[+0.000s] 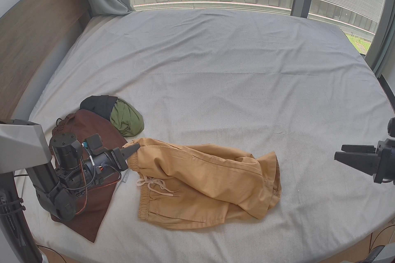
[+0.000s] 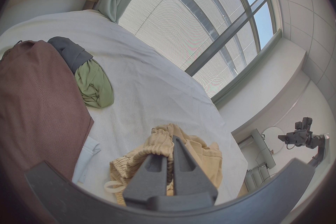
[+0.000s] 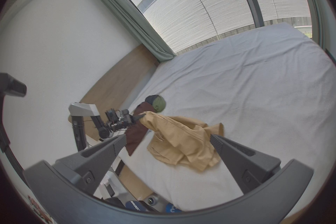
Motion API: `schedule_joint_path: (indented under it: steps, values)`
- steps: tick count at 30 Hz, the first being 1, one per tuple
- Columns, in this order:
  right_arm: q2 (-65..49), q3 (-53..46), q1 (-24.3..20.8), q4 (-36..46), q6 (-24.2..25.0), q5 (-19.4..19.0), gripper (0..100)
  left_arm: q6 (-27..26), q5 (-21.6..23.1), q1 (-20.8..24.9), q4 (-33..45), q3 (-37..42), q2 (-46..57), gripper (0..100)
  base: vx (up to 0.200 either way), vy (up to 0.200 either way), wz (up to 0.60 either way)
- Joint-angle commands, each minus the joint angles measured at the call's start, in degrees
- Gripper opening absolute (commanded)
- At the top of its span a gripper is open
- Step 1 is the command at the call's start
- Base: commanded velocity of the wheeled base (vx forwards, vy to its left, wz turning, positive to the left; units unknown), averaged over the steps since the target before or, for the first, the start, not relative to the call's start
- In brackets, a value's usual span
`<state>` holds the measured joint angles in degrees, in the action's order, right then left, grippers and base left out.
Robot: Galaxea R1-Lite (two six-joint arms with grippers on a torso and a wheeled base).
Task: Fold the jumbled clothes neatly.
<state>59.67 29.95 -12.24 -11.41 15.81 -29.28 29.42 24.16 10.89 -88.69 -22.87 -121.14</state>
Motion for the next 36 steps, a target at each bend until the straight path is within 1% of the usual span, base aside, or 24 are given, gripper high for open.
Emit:
schedule_joint_path:
  steps: [1, 4, 6, 8, 12, 14, 17, 23, 26, 31, 36]
  values:
    - [3.7, -1.0, -3.1, -3.3, 2.4, -0.1, 100, -0.6, 1.1, -1.1, -0.1, -0.1, -1.2, 0, 0.0, 0.0, 0.0]
    - [6.5, -1.6, -3.1, -3.9, 2.6, -0.1, 100, -0.6, 1.1, -1.3, -0.1, -0.1, -1.1, 0, 0.0, 0.0, 0.0]
    - [9.1, -1.7, -2.9, -6.1, 2.6, -0.1, 100, -0.6, 1.1, -1.7, -0.1, -0.2, -1.2, 0, 0.0, 0.0, 0.0]
    - [12.2, -3.1, -2.4, -10.1, 2.6, -0.1, 100, -0.6, 1.1, -1.9, -0.1, -0.5, -1.4, 0, 0.0, 0.0, 0.0]
    - [18.0, -7.2, -1.7, -21.3, 2.4, -0.1, 100, -0.5, 1.1, -2.5, -0.1, -1.1, -1.6, 0, 0.0, 0.0, 0.0]
    - [20.2, -8.2, -1.6, -24.3, 2.5, 0.0, 100, -0.5, 1.1, -2.6, -0.1, -1.1, -1.6, 0, 0.0, 0.0, 0.0]
    - [23.6, -8.5, -1.6, -25.3, 2.7, -0.1, 100, -0.5, 1.1, -2.7, 0.0, -1.0, -1.6, 0, 0.0, 0.0, 0.0]
    - [26.7, -8.2, -1.1, -25.6, 2.9, -0.4, 100, -0.5, 1.2, -2.8, -0.1, -1.0, -2.0, 0, 0.0, 0.0, 0.0]
    - [28.0, -8.2, -1.0, -25.7, 3.9, -1.0, 100, -0.6, 1.2, -3.2, -0.1, -1.1, -1.8, 0, 0.0, 0.0, 0.0]
    - [30.9, -8.4, -0.9, -28.4, 6.5, -1.9, 100, -0.6, 1.2, -3.4, -0.1, -1.1, -2.2, 0, 0.0, 0.0, 0.0]
    - [33.8, -8.6, -0.8, -30.1, 6.7, -1.9, 100, -0.6, 1.2, -3.4, 0.0, -1.1, -2.2, 0, 0.0, 0.0, 0.0]
